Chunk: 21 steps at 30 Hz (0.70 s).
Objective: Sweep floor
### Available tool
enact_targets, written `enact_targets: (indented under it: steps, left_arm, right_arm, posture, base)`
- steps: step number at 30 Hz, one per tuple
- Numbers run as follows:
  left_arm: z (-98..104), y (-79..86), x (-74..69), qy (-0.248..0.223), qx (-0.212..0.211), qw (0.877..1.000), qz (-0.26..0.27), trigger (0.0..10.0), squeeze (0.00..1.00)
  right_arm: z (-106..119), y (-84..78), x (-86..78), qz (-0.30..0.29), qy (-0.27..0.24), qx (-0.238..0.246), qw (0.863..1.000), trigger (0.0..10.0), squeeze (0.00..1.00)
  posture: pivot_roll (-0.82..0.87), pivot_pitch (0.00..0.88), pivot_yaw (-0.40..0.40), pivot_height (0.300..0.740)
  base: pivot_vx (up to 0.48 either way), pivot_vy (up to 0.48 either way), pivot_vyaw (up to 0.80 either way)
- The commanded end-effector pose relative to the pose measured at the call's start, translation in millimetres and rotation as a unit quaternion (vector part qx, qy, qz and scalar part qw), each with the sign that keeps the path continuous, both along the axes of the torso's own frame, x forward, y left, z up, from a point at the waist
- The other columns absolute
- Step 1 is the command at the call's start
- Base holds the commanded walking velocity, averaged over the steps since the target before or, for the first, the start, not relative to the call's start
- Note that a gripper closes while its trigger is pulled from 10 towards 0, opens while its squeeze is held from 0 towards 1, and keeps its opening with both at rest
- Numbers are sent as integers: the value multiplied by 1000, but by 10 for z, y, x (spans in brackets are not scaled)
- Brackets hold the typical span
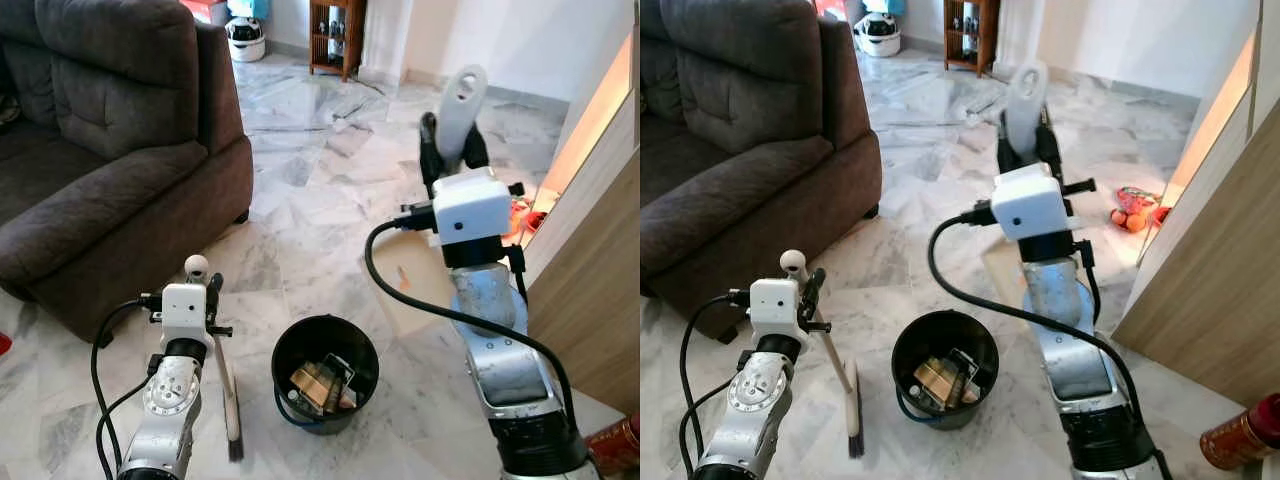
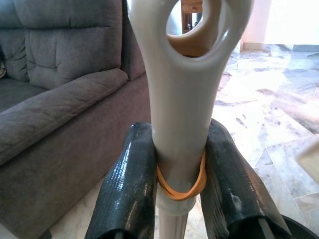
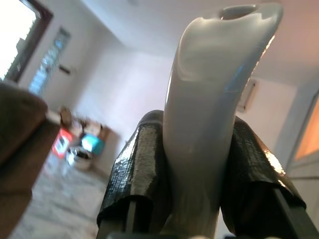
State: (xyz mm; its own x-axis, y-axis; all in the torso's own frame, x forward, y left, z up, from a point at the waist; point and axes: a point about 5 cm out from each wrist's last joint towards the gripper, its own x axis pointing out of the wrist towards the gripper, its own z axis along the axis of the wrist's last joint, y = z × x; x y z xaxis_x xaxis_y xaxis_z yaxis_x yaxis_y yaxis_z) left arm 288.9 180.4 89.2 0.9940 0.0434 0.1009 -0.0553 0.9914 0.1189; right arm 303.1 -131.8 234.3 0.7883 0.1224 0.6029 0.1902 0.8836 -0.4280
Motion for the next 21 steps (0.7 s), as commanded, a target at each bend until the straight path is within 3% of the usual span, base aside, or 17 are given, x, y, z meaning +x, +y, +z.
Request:
enact_targets:
  steps: [1, 13, 15, 21]
  left_arm:
    - [78, 21, 16, -21, 13, 1000, -5, 10000, 0]
    - [59, 5, -7, -18, 11, 1000, -13, 10000, 0]
    - [51, -5, -17, -16, 10, 1000, -17, 10000, 0]
    - [27, -21, -28, -11, 8, 1000, -24, 10000, 0]
  right_arm:
    - [-76, -108, 16, -22, -9, -14, 1000, 10000, 0]
    - [-617, -310, 88, -65, 84, 9, 994, 10000, 0]
    - [-875, -370, 75, -79, 127, 26, 988, 10000, 0]
    - [-1165, -475, 57, -85, 184, 102, 974, 10000, 0]
  posture:
    - [139, 40, 20, 740]
    - [140, 18, 25, 740]
    - [143, 9, 26, 740]
    - [142, 7, 25, 740]
  base:
    - [0, 0, 0]
    - [0, 0, 0]
    - [0, 0, 0]
    - [0, 0, 0]
